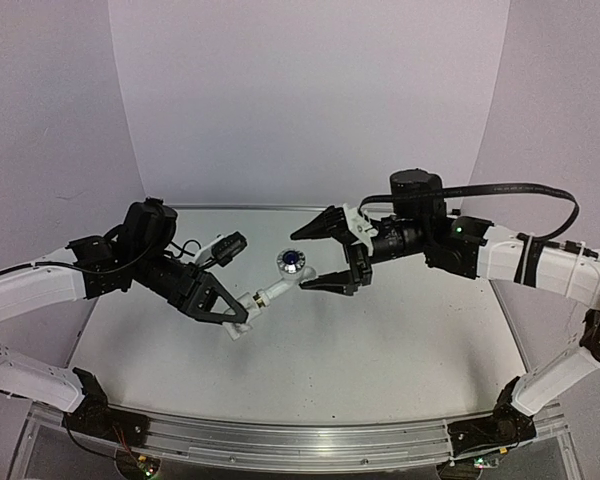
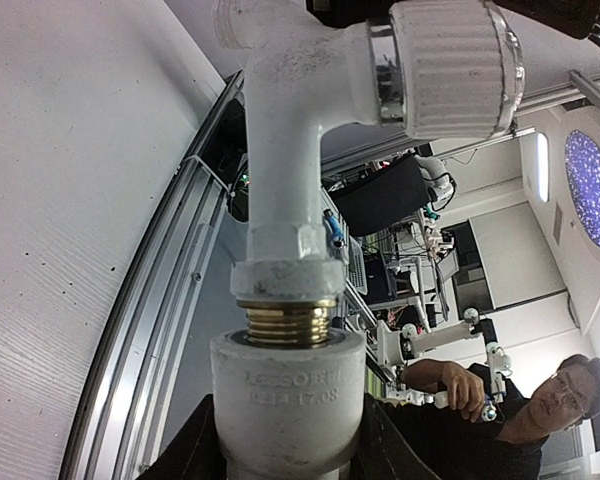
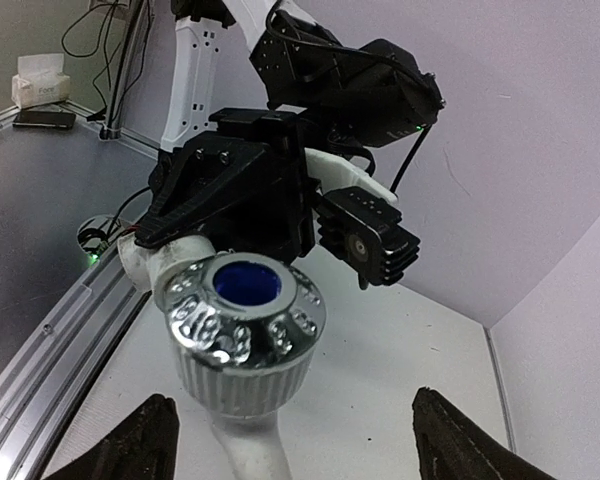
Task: Install the water faucets
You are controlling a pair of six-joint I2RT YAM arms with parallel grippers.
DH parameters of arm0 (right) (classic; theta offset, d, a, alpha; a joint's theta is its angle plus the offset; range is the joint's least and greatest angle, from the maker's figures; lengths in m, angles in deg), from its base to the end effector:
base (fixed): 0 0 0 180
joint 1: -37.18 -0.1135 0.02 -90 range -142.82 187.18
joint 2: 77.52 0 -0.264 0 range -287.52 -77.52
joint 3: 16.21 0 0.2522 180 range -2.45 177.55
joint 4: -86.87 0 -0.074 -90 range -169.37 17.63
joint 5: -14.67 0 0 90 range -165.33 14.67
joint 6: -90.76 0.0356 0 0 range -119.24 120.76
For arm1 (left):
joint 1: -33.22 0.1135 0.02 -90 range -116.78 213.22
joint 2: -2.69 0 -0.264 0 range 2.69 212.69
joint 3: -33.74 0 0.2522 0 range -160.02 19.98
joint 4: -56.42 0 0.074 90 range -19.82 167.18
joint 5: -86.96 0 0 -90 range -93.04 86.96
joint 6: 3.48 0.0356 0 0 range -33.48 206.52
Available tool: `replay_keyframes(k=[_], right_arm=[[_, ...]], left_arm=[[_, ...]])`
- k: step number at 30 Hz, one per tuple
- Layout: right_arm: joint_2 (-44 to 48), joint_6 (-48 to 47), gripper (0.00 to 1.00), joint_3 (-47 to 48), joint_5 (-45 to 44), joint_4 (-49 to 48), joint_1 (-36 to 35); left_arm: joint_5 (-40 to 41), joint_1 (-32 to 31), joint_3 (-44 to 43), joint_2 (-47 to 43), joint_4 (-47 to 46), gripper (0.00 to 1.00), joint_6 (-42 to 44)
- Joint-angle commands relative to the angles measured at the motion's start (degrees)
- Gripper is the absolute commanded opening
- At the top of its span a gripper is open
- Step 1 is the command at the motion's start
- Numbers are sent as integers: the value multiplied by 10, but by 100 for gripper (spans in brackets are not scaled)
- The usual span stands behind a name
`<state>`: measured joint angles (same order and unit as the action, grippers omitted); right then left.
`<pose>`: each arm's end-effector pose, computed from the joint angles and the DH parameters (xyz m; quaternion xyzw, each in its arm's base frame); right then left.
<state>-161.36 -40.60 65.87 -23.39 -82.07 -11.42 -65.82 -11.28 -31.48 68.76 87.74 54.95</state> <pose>0.2020 0.2716 0.3469 -0.6899 0.3040 0.3770 0.5380 0.1501 -0.1919 0.3030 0.3344 0.7141 -0.6134 0.0442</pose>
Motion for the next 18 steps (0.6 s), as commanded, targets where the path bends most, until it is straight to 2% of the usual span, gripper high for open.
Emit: replay_keyframes(k=[1, 4, 18], right_arm=[[-38, 12, 76, 38, 44, -15, -13], [-51, 15, 72, 43, 58, -16, -22], [-75, 53, 38, 48, 100, -16, -41]], left_arm=[[-24, -2, -19, 1, -23, 0, 12], [-22, -3, -14, 1, -23, 0, 13], [-27, -3, -14, 7, -23, 0, 18]])
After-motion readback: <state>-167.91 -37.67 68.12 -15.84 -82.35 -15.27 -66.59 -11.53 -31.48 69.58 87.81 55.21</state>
